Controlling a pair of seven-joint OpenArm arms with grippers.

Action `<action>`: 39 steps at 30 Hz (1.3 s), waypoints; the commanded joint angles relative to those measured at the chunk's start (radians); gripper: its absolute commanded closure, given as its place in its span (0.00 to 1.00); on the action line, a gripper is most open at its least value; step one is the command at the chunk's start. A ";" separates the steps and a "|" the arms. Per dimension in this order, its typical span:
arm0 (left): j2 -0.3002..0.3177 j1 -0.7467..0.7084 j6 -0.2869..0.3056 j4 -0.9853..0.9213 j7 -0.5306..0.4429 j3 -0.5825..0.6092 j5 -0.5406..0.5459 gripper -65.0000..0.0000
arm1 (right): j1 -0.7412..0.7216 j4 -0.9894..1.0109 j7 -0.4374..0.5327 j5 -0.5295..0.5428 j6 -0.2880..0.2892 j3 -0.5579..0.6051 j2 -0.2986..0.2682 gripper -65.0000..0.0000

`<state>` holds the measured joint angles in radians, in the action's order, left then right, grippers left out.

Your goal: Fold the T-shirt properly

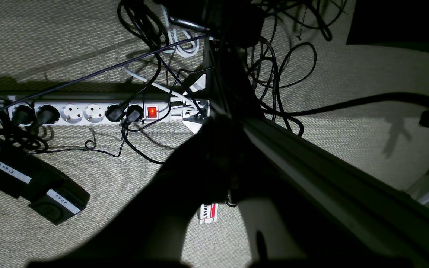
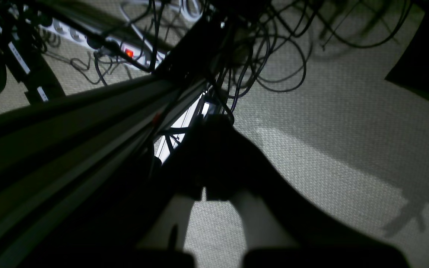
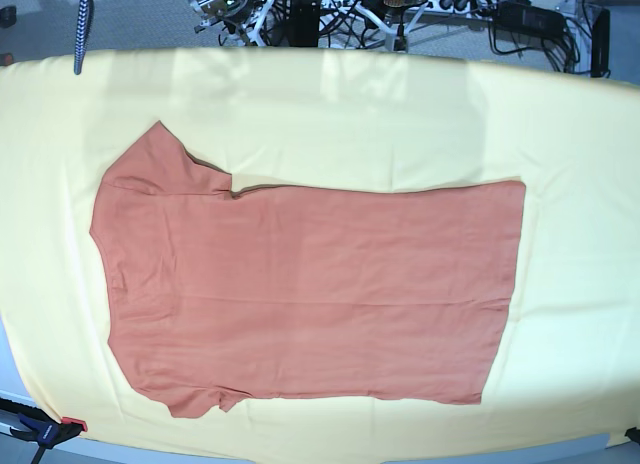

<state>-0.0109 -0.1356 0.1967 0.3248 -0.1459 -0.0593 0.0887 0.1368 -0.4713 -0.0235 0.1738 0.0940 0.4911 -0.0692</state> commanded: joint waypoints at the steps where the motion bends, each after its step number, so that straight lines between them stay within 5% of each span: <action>1: -0.006 -0.003 0.013 0.007 -0.010 -0.001 -0.003 1.00 | -0.002 -0.011 0.001 0.000 0.014 0.001 0.001 1.00; 7: -0.006 -0.003 0.013 0.007 -0.010 -0.001 -0.003 1.00 | -0.002 -0.011 0.001 -0.125 0.016 0.001 0.006 1.00; 29: -0.005 -0.003 0.013 0.007 0.017 -0.001 -0.016 1.00 | 0.003 -0.011 -0.001 -0.130 0.021 0.001 0.005 1.00; 35: -0.005 -0.040 0.046 0.085 0.172 -0.001 -0.055 1.00 | 0.018 -0.012 -0.181 -0.127 0.006 0.001 0.004 1.00; 39: 0.000 -0.141 0.080 0.205 0.178 0.013 -0.051 1.00 | 0.090 -0.055 -0.198 -0.126 -0.058 0.001 -0.014 1.00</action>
<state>-0.0097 -0.2638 0.2699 0.5266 0.0265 -0.0483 0.0360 0.2214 -0.5209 -0.2207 0.0452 0.0364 0.4911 -0.0780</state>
